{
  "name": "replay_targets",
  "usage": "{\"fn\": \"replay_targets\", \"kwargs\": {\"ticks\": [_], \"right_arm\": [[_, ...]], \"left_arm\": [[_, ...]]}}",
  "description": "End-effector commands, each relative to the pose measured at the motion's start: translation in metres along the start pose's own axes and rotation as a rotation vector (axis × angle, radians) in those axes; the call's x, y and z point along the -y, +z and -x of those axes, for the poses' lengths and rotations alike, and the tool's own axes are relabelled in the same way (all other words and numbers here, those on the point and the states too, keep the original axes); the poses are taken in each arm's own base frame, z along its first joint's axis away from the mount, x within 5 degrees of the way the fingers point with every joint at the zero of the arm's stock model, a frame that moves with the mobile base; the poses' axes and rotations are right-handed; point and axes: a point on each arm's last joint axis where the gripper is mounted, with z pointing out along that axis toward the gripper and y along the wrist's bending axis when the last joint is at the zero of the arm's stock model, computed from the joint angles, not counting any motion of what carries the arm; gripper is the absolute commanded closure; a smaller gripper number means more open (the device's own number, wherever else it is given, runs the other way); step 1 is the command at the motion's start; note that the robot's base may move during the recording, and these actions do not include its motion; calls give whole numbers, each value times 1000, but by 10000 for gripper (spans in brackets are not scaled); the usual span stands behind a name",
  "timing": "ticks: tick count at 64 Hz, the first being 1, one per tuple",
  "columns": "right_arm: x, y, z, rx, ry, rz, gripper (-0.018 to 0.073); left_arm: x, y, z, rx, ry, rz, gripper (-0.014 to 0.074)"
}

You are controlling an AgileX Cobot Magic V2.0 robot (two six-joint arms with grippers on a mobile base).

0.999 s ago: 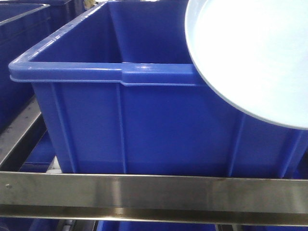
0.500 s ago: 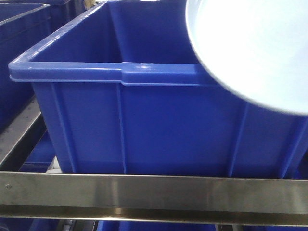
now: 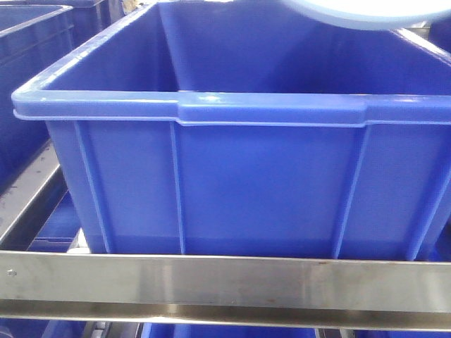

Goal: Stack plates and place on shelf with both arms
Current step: 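Lower the plates with the right gripper into the blue bin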

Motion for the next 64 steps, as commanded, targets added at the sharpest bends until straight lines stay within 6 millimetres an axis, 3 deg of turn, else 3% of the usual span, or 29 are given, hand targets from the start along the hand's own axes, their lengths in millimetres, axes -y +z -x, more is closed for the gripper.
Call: {"fn": "replay_targets", "kwargs": {"ticks": [1, 15, 31, 49, 64], "right_arm": [[-6, 19, 32, 121, 4, 12, 503], [-28, 75, 32, 45, 0, 76, 503], [-33, 132, -6, -86, -11, 68, 503], [-28, 159, -39, -167, -18, 45, 501], [-27, 164, -48, -202, -21, 39, 468]], "left_arm": [[-1, 0, 17, 99, -11, 14, 516], [-1, 0, 17, 99, -11, 14, 516], [-1, 0, 17, 99, -11, 14, 516], [-1, 0, 17, 99, -11, 14, 516], [-1, 0, 17, 99, -11, 14, 516]]}}
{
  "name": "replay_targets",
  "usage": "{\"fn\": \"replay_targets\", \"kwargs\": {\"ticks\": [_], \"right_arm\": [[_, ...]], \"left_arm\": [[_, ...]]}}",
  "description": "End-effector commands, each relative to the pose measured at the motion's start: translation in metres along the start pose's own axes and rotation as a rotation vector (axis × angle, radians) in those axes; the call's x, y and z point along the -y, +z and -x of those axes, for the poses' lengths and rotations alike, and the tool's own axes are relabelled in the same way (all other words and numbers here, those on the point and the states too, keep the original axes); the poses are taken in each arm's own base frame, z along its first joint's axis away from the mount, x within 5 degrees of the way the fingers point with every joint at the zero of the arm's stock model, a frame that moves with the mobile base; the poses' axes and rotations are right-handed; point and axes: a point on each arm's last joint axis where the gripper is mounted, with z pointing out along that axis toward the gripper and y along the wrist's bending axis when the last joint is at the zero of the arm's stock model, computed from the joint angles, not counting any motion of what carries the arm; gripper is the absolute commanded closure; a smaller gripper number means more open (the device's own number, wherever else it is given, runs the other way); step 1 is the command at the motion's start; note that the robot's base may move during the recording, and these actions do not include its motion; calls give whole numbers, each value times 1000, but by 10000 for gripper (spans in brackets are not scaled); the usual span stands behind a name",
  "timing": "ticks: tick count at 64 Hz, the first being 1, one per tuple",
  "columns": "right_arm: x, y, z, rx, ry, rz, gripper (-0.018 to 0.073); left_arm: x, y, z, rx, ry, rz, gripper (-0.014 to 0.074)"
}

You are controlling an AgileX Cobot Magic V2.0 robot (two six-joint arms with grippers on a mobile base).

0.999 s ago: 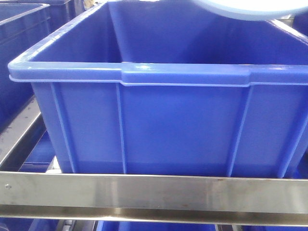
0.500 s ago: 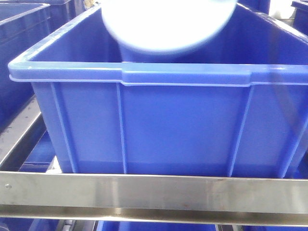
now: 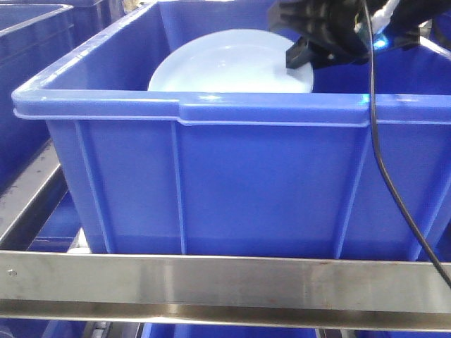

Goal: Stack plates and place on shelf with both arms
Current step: 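Open the right gripper and raise it out of the bin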

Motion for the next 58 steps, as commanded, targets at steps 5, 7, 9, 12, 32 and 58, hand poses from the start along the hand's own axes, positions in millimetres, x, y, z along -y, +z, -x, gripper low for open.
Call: {"fn": "replay_targets", "kwargs": {"ticks": [5, 7, 9, 12, 32, 58], "right_arm": [[-3, -10, 29, 151, 9, 16, 382], [-3, -10, 29, 151, 9, 16, 343], [-3, -10, 29, 151, 9, 16, 294], [-3, -10, 29, 151, 9, 16, 248], [-4, -12, 32, 180, 10, 18, 179], [-9, -44, 60, 327, 13, 45, 360]], "left_arm": [[-1, 0, 17, 99, -11, 14, 516], [-1, 0, 17, 99, -11, 14, 516], [-1, 0, 17, 99, -11, 14, 516], [-1, 0, 17, 99, -11, 14, 516], [-1, 0, 17, 99, -11, 14, 516], [-1, 0, 17, 99, -11, 14, 516]]}}
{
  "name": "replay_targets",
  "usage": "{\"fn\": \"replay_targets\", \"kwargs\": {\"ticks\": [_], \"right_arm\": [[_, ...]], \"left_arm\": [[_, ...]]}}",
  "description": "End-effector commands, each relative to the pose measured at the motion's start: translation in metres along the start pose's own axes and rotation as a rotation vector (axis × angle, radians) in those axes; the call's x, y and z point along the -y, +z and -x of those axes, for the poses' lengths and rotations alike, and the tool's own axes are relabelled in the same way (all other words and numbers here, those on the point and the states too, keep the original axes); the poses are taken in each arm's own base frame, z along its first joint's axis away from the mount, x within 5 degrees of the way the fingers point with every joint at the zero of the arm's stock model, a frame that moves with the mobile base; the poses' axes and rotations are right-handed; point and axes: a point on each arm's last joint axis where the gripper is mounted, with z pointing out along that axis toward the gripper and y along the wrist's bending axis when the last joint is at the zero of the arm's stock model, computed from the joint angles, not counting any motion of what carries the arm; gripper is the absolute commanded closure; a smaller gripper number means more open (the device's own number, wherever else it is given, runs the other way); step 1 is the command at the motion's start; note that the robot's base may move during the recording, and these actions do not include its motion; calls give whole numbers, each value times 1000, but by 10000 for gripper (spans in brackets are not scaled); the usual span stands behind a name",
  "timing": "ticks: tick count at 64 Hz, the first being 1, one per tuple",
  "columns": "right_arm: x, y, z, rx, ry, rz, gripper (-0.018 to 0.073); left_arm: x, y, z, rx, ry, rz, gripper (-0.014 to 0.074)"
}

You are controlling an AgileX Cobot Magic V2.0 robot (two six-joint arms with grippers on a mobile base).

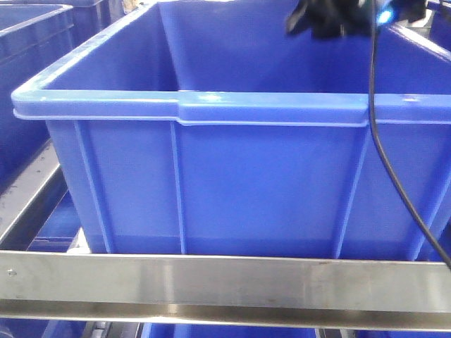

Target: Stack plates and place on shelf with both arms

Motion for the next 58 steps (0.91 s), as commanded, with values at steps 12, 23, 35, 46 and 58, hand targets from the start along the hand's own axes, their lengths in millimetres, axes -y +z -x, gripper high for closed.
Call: {"fn": "replay_targets", "kwargs": {"ticks": [12, 23, 35, 46, 58], "right_arm": [[-4, -31, 46, 193, 1, 22, 508], [12, -46, 54, 155, -21, -31, 509], [30, -70, 60, 85, -94, -106, 510], [41, -92, 64, 30, -77, -159, 510], [40, -123, 62, 107, -79, -169, 510]], "left_arm": [[-1, 0, 17, 99, -11, 14, 516], [-1, 0, 17, 99, -11, 14, 516], [-1, 0, 17, 99, -11, 14, 516], [-1, 0, 17, 99, -11, 14, 516], [-1, 0, 17, 99, -11, 14, 516]]}}
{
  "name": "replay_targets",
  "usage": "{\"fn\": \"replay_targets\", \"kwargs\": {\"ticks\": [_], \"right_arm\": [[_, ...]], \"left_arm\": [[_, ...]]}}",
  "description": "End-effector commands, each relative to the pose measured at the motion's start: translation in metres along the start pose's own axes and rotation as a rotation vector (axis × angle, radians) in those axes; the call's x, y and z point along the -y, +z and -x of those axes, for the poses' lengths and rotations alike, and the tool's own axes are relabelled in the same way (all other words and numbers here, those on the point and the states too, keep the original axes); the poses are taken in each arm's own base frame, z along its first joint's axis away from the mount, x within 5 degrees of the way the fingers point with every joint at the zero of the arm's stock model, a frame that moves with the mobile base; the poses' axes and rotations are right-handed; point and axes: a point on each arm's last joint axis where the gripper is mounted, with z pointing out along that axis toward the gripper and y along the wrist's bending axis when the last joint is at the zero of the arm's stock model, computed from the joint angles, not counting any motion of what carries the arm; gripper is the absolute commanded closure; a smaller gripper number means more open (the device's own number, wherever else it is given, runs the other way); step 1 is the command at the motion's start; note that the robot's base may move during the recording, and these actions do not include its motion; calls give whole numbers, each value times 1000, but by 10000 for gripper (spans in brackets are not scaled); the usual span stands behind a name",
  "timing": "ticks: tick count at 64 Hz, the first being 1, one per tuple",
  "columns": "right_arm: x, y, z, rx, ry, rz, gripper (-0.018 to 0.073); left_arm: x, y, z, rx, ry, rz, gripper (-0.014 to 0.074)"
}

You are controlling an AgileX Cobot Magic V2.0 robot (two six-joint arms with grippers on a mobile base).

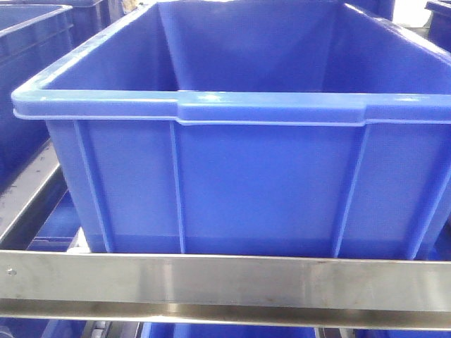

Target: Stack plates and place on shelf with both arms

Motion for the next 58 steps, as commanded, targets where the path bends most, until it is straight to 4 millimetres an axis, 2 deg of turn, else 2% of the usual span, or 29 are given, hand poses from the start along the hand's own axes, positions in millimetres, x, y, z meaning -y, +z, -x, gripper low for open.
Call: {"fn": "replay_targets", "kwargs": {"ticks": [1, 10, 14, 23, 32, 43, 58], "right_arm": [[1, -26, 13, 176, -20, 3, 510], [4, -51, -12, 274, -20, 7, 510], [6, -68, -28, 332, -21, 10, 510], [9, -91, -60, 360, -21, 12, 510], [11, -116, -83, 421, -21, 19, 510], [12, -142, -97, 525, -21, 31, 510], [12, -148, -99, 550, -21, 34, 510]], "left_arm": [[-1, 0, 17, 99, -11, 14, 516], [-1, 0, 17, 99, -11, 14, 516], [-1, 0, 17, 99, -11, 14, 516], [-1, 0, 17, 99, -11, 14, 516], [-1, 0, 17, 99, -11, 14, 516], [-1, 0, 17, 99, -11, 14, 516], [-1, 0, 17, 99, -11, 14, 516]]}}
